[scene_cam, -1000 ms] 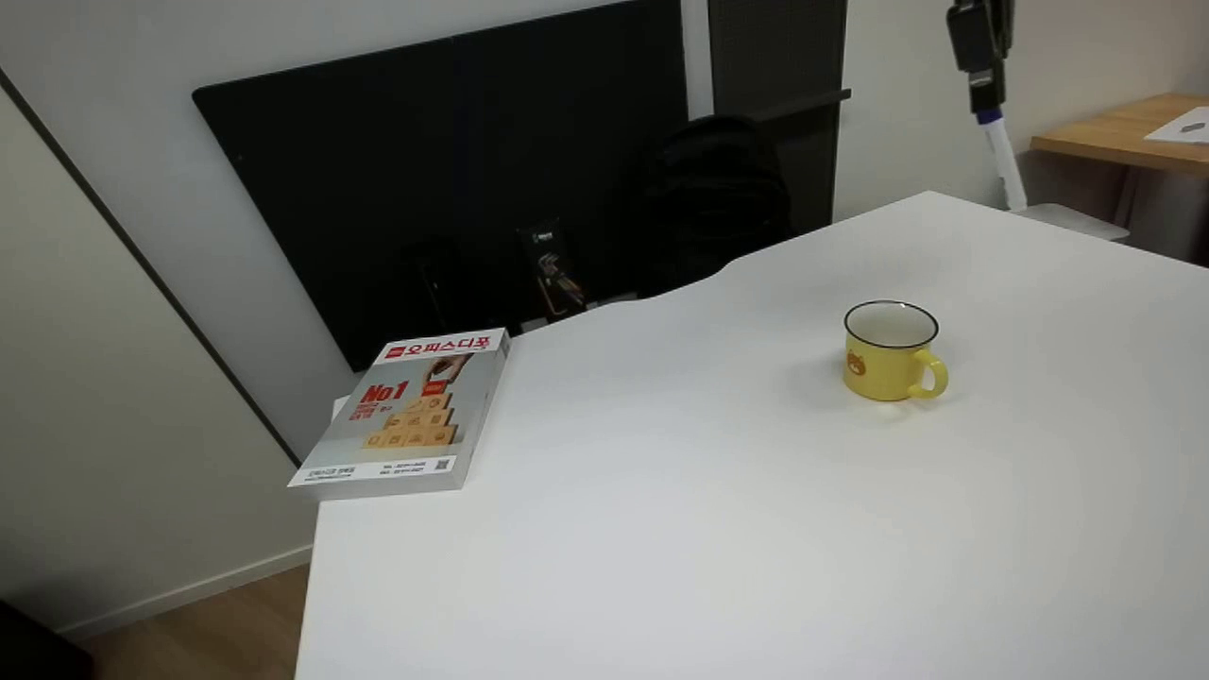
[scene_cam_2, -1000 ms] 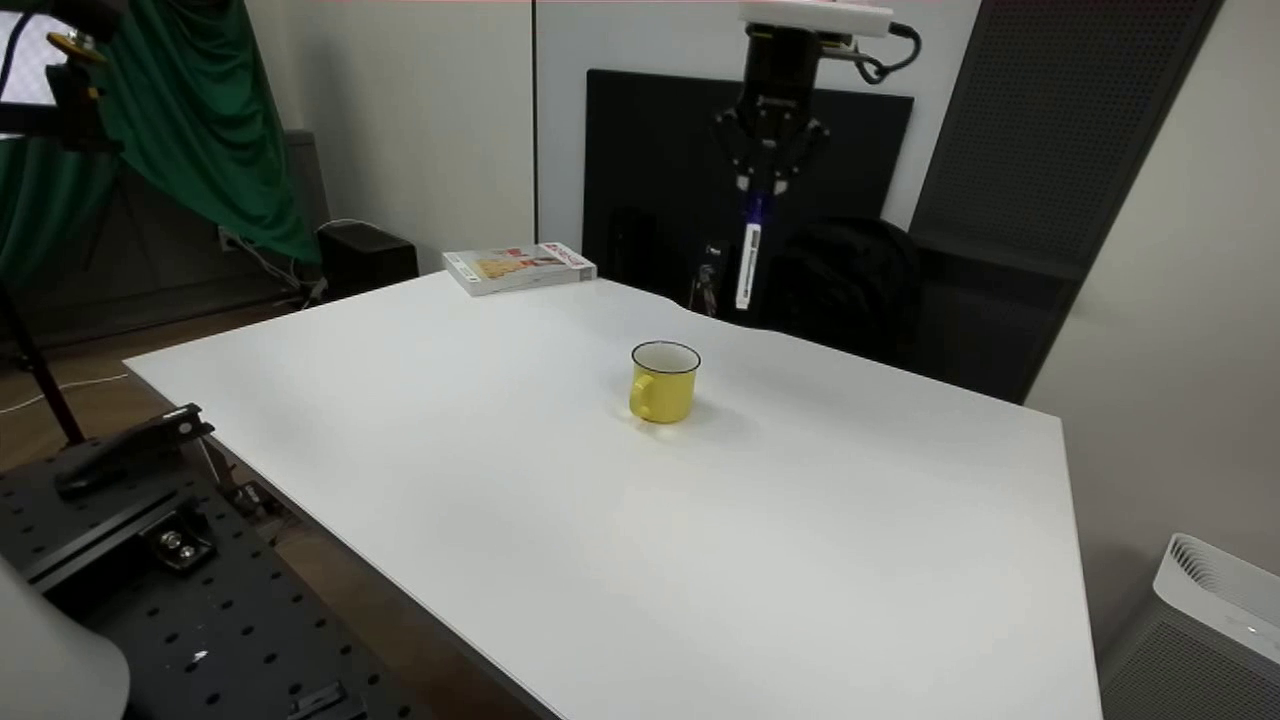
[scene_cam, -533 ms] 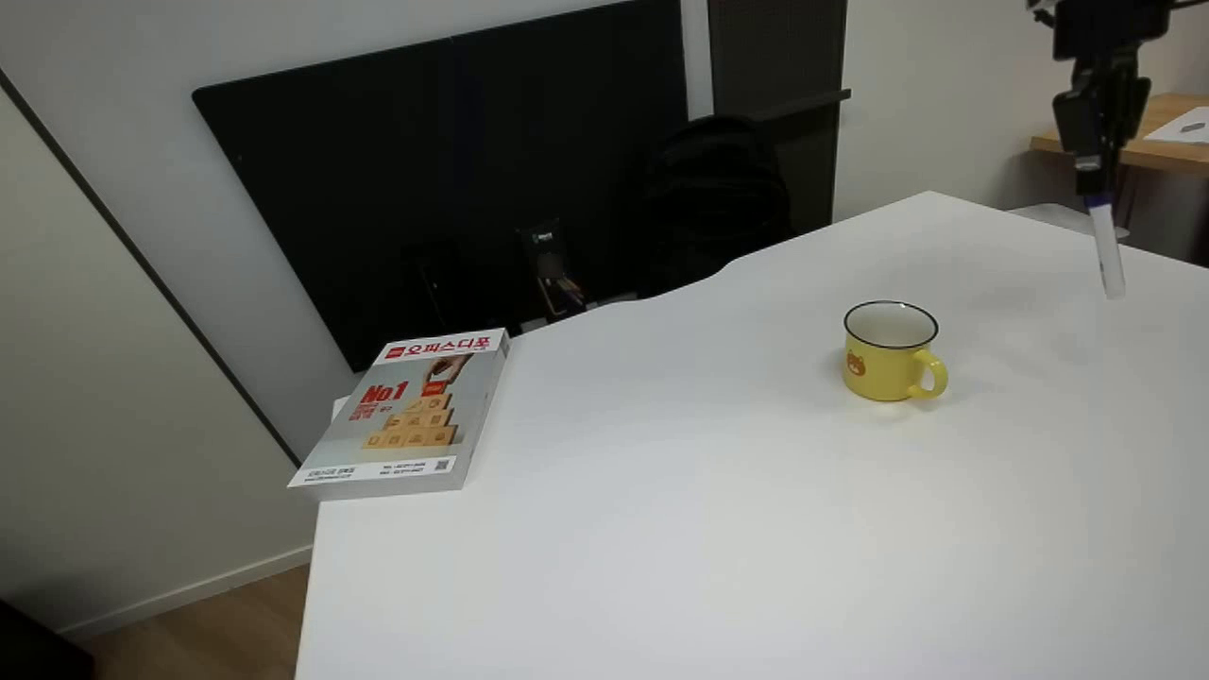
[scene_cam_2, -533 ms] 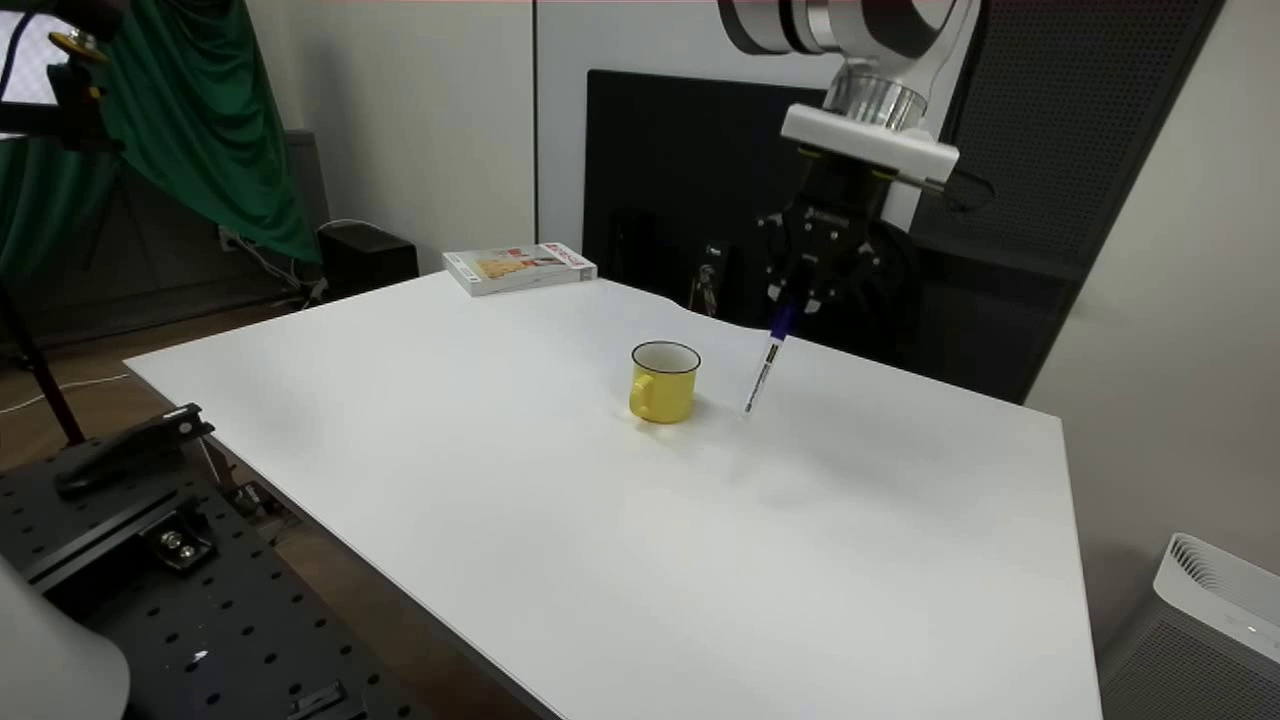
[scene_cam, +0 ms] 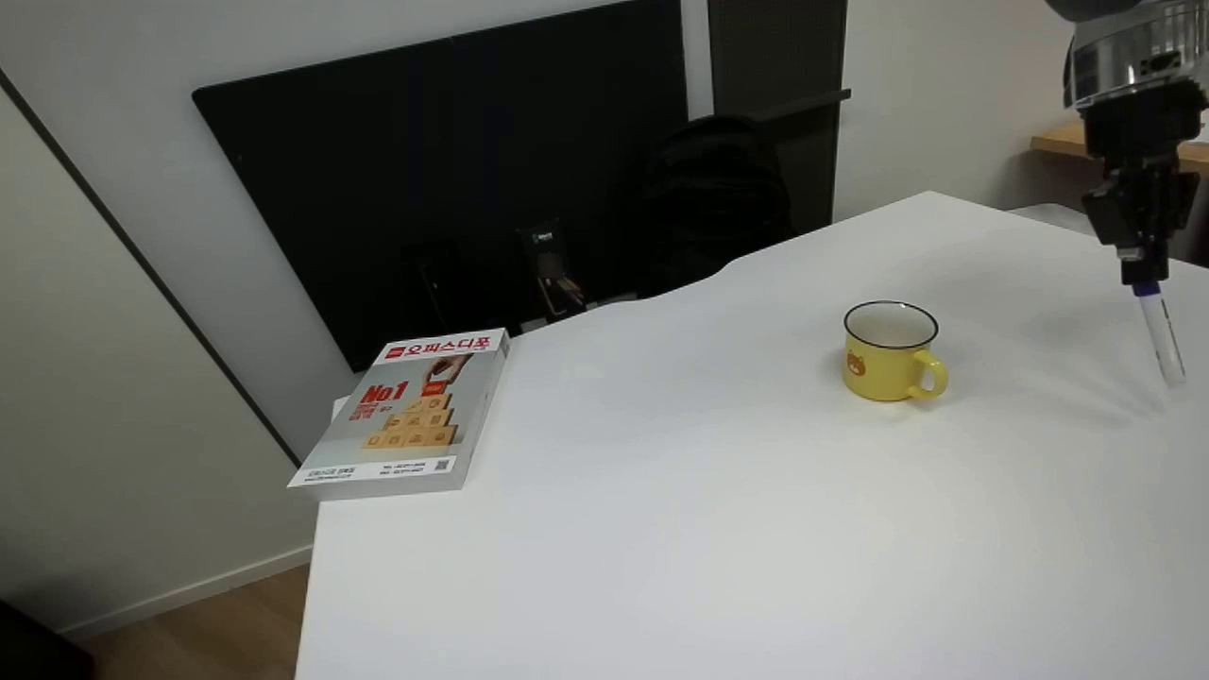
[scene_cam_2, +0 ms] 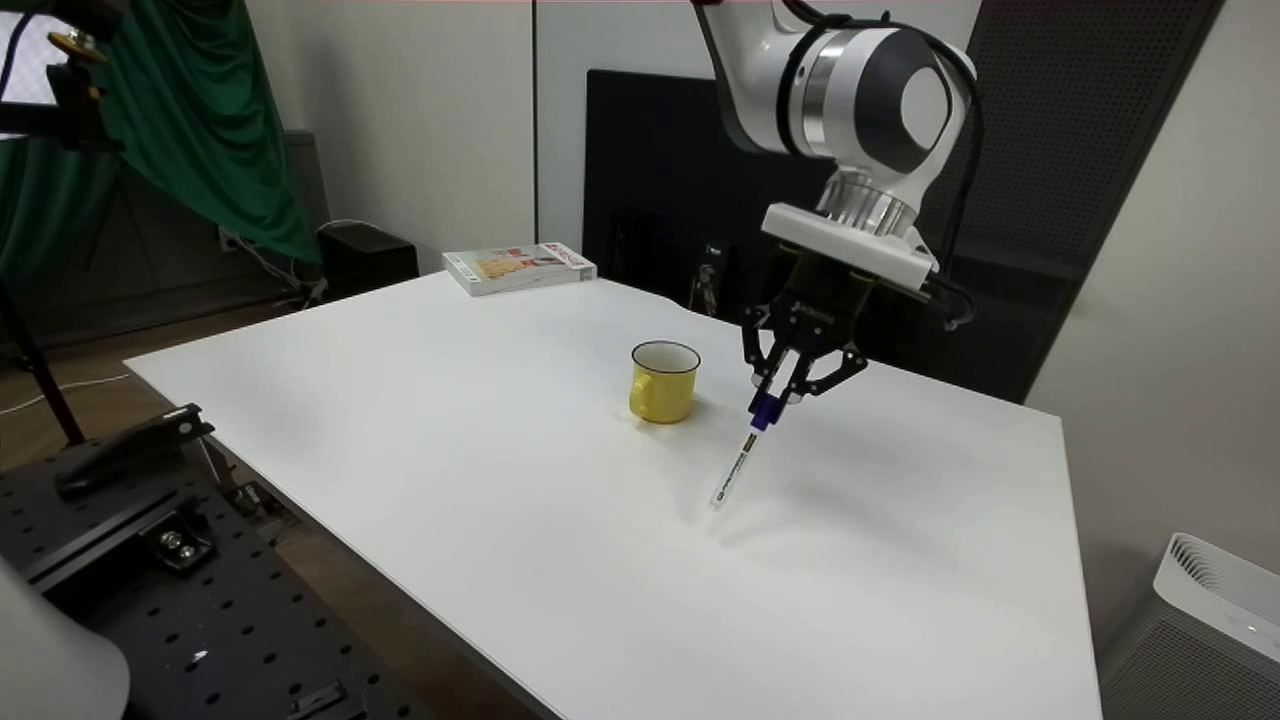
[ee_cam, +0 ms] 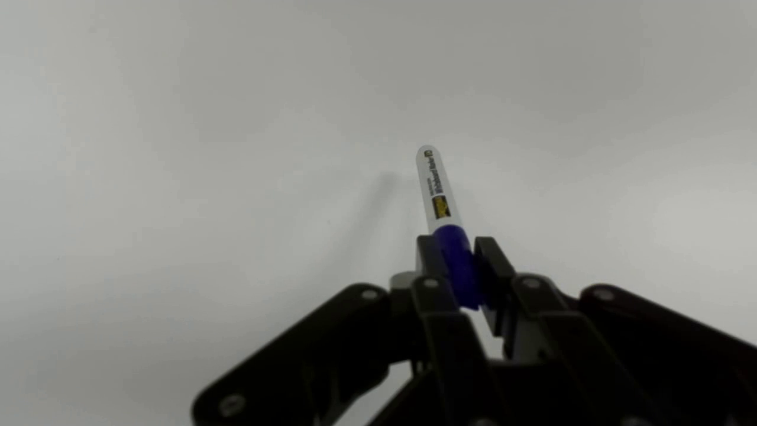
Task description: Remove the marker from the mug cup, place it on the table then put it back in the mug cup
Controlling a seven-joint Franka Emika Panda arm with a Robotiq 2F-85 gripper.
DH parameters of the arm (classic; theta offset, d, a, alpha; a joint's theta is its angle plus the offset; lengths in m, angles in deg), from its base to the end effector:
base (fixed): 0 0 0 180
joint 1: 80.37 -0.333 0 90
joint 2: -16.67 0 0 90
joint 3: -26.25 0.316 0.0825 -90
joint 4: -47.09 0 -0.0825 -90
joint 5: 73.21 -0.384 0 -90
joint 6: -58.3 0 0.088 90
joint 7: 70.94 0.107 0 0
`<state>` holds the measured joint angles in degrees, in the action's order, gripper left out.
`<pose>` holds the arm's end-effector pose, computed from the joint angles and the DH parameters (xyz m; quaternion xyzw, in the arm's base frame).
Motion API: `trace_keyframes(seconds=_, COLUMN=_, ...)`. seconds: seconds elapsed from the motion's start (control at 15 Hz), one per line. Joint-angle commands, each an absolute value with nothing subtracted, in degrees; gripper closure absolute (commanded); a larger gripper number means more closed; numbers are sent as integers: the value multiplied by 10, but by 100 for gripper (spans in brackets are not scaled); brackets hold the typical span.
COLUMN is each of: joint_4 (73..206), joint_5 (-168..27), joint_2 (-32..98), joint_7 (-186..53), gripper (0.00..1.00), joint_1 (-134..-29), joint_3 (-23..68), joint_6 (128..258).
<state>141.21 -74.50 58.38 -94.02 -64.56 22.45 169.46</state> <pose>0.5989 -0.2084 0.1629 -0.9766 -0.0269 0.2033 0.0645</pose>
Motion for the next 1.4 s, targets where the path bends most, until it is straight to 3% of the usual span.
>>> trace_keyframes(seconds=0.0, joint_4=1416, joint_5=-744, joint_2=596, joint_7=-902, gripper=95, joint_1=-648, joint_3=218, joint_6=1699)
trace_keyframes(seconds=0.13, joint_4=1415, joint_5=-738, joint_2=602, joint_7=-892, gripper=95, joint_1=-652, joint_3=215, joint_6=1703)
trace_keyframes(seconds=0.2, joint_4=1415, joint_5=-735, joint_2=603, joint_7=-886, gripper=56, joint_1=-655, joint_3=214, joint_6=1704)
trace_keyframes(seconds=0.33, joint_4=1417, joint_5=-730, joint_2=599, joint_7=-878, gripper=51, joint_1=-660, joint_3=213, joint_6=1709)
trace_keyframes(seconds=0.8, joint_4=1460, joint_5=-700, joint_2=550, joint_7=-851, gripper=3, joint_1=-687, joint_3=207, joint_6=1761)
trace_keyframes(seconds=1.33, joint_4=1561, joint_5=-654, joint_2=515, joint_7=-750, gripper=0, joint_1=-725, joint_3=184, joint_6=1984)
